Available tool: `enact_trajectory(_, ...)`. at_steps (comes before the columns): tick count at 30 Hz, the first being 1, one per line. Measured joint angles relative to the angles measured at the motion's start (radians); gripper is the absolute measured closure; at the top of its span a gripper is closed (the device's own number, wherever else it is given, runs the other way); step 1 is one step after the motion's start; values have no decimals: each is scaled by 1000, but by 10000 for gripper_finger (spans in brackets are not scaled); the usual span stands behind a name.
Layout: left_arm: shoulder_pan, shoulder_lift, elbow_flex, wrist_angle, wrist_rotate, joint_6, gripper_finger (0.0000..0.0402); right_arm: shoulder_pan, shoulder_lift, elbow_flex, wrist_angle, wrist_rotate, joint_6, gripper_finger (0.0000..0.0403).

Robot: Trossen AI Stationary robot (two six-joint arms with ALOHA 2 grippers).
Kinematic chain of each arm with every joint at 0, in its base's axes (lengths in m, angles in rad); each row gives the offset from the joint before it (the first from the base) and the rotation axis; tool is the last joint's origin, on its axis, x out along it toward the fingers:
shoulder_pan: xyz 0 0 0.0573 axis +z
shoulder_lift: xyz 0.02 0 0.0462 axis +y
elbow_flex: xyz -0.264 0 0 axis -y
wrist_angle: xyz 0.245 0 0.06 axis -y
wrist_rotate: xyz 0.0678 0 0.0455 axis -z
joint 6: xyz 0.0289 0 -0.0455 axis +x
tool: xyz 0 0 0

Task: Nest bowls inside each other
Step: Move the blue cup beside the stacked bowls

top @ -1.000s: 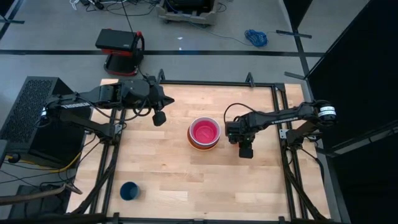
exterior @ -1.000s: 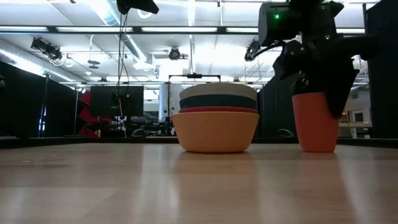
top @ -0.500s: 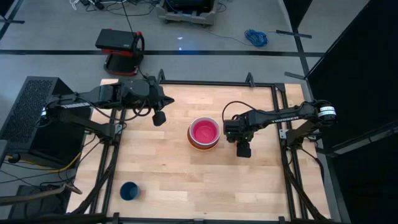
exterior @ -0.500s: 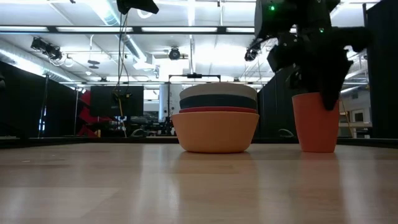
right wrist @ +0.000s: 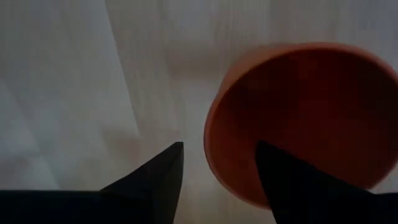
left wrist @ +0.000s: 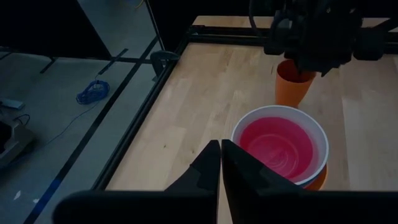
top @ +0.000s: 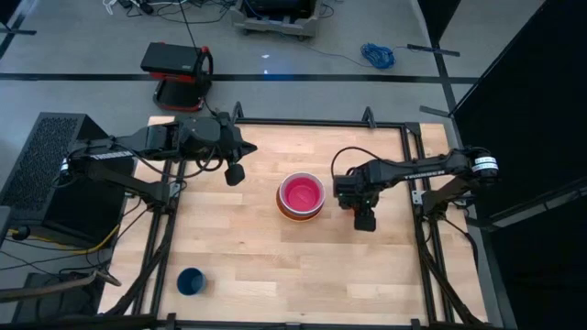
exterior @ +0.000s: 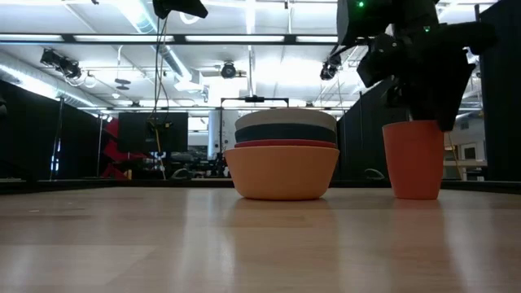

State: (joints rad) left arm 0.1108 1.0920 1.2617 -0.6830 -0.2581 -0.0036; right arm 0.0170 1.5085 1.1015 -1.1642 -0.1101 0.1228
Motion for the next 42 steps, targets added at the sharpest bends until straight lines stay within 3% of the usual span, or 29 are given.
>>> enact_trajectory(18, 0, 0, 0, 0, 76, 17, 395, -39, -360, 0, 490, 136, 248, 233)
enact_trajectory(22, 0, -9, 0, -105, 251, -31, 395, -40, -439, 0, 629, 211, 241, 252)
enact_trajectory(26, -23, -33, 0, -404, 426, -83, 396, -41, -499, 0, 651, 269, 240, 267)
enact_trajectory(31, -107, -62, 0, -681, 532, -123, 394, -41, -540, 0, 652, 320, 240, 270)
enact_trajectory(42, -422, -69, -123, -552, 637, -333, 350, -69, -545, -1, 646, 338, 240, 247)
